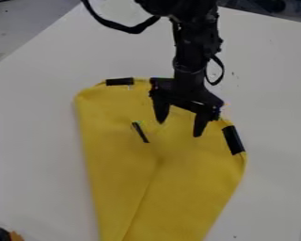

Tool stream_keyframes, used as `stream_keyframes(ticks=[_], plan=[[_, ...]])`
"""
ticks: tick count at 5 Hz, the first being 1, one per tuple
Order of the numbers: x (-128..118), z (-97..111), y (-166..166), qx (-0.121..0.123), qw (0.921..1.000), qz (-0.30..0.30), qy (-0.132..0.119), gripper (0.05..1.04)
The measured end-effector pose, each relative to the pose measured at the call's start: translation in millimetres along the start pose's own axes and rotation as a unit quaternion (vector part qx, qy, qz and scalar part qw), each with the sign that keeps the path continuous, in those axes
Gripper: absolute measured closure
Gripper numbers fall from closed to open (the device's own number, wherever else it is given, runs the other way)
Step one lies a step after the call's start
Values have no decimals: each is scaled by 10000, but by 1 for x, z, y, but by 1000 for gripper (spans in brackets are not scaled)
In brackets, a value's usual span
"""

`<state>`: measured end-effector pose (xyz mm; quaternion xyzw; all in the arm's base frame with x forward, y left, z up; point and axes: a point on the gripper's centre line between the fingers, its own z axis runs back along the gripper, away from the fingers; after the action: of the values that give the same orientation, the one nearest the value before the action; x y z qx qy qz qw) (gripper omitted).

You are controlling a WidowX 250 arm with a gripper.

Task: Fold the clothes from the right side and pack it into the center

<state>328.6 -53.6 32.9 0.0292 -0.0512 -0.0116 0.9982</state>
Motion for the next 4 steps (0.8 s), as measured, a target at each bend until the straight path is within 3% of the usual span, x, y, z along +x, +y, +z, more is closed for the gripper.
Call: stream_keyframes(ticks=[3,4], plan=[[27,10,-54,-113,9998,15,-163,83],[33,-1,-62,-170,9993,158,-287,83]])
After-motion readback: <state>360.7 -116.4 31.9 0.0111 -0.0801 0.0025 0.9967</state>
